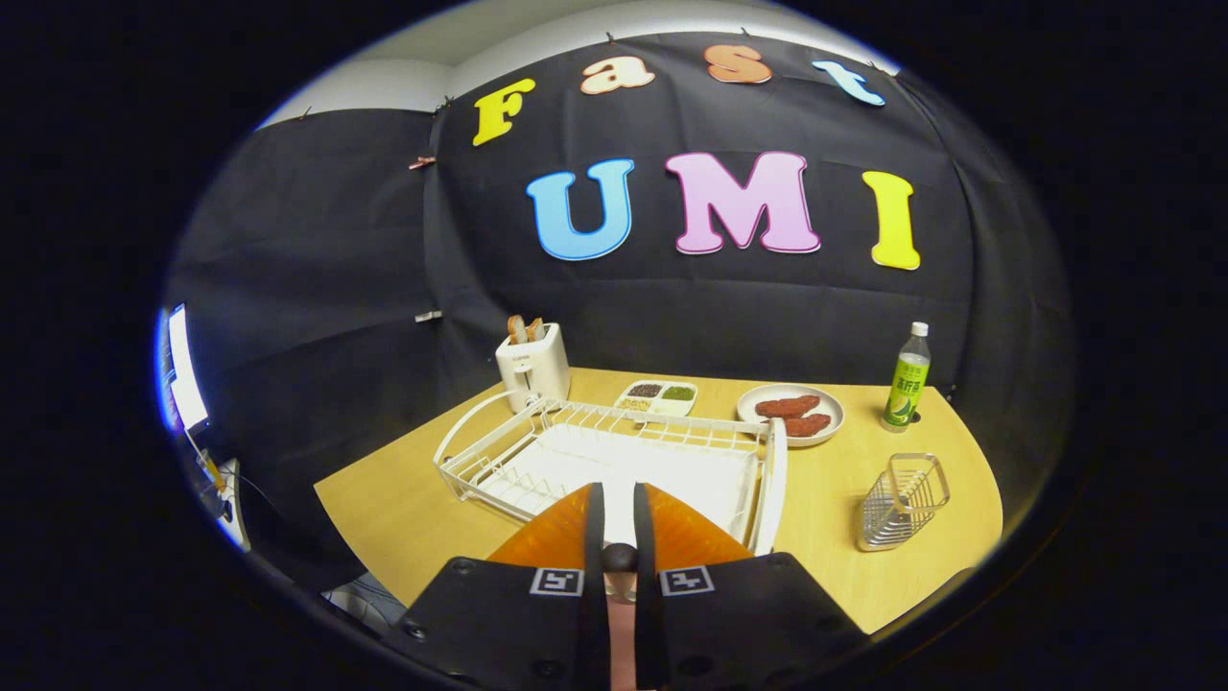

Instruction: Take the plate from the dish rack, then take the spoon from the basket and place it into the plate.

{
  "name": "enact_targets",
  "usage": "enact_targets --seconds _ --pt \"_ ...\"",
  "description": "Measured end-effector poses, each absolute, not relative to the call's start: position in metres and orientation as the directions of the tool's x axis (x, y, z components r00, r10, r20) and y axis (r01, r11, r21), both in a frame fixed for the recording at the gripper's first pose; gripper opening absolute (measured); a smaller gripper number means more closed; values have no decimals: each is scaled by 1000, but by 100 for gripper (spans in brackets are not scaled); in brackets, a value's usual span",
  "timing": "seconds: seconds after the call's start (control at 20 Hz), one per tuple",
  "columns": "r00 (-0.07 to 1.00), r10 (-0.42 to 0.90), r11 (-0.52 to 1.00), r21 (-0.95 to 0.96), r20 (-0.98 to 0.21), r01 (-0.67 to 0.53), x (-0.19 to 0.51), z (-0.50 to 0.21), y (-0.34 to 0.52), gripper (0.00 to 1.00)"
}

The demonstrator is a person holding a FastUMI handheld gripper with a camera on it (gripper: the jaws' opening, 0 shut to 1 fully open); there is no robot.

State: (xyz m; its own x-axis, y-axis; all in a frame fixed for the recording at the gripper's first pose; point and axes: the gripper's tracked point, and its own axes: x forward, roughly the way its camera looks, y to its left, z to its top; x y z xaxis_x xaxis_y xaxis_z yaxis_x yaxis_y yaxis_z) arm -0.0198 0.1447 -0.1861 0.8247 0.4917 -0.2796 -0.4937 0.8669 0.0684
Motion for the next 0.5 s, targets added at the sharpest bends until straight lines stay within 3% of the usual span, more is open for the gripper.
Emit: enact_targets --seconds 0.5 --pt "773 541 828 48 -332 -559 -21 -225 181 15"
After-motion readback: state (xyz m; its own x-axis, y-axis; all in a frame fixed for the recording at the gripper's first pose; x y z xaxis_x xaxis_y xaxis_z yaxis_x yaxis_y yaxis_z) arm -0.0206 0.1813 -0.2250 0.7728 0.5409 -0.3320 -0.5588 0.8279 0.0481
